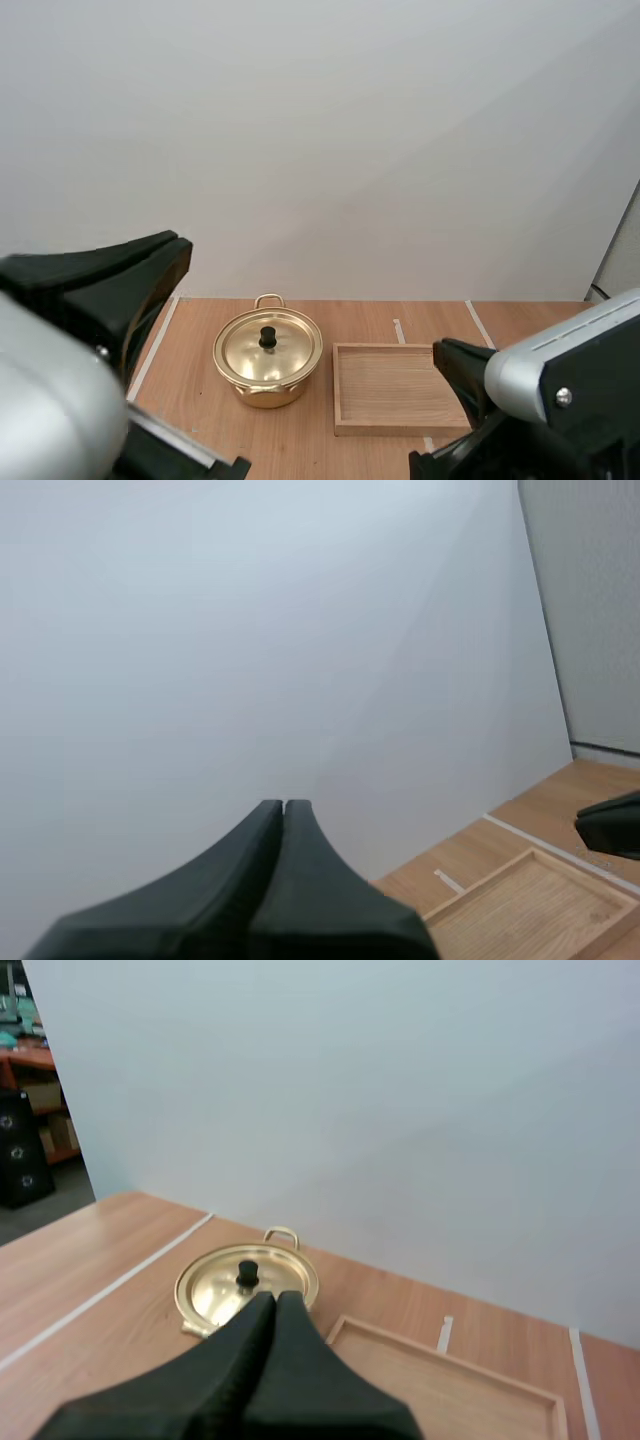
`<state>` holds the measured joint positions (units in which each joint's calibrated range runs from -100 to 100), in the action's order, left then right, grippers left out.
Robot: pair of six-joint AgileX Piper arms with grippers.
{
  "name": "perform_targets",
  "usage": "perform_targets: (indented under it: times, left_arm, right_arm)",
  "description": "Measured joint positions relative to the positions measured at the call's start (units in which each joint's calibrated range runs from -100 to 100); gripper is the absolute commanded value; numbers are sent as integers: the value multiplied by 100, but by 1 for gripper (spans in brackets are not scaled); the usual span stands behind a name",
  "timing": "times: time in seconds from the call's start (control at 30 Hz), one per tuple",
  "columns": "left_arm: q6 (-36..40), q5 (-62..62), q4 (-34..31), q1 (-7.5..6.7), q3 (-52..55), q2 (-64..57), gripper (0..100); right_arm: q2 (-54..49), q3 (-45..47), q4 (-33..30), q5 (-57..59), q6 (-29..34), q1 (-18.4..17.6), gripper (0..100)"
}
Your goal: Open the lid, put the grape in the pot, and close it
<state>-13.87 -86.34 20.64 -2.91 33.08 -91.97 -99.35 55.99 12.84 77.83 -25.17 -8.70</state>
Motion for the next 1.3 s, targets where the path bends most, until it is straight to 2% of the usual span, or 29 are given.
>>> perform_targets:
  times: [0.2, 0.23, 0.27, 0.3, 0.43, 0.53, 0.67, 0.8, 0.87, 1.0, 1.17, 1.27, 1.3]
  left_arm:
    - [724, 1353, -653, 0, 1066, -770, 1]
    - [1104, 1881, -1055, 0, 1363, -796, 1]
    - [1218, 1940, -1145, 0, 1438, -796, 1]
    - [1705, 2456, -1523, 0, 1747, -796, 1]
    - [2344, 3530, -2097, 0, 2604, -783, 1]
    - [2370, 4204, -2135, 0, 3265, -783, 1]
    - [2095, 4512, -2170, 0, 3906, -783, 1]
    - [1859, 5745, -2180, 0, 4856, -783, 1]
    - [1810, 6784, -2194, 0, 5521, -783, 1]
    - [1867, 7893, -2194, 0, 6287, -783, 1]
    - [2450, 7860, -2206, 0, 6662, -783, 1]
    - [2733, 7548, -2216, 18, 6677, -783, 1]
    - [2903, 7344, -2216, 67, 6676, -783, 1]
  right_arm:
    - [-4, 15, 0, -1167, 56, 123, 0]
    - [-4, 55, 0, -1496, 56, 181, 0]
    - [-4, 55, 0, -1496, 56, 189, 0]
    - [-4, 215, 12, -1998, 56, 263, 0]
    - [-4, 713, 38, -3051, 56, 440, 0]
    - [9, 1277, 176, -3778, 65, 575, 0]
    - [9, 1669, 177, -4032, 65, 594, 0]
    - [9, 2224, 177, -4316, 65, 602, 0]
    - [21, 2591, 161, -4532, 65, 602, 0]
    - [21, 3435, -219, -5413, 65, 602, 0]
    - [21, 4266, -512, -6164, 65, 602, 0]
    - [21, 4367, -532, -6077, 65, 602, 0]
    - [21, 4378, -545, -5866, 65, 602, 0]
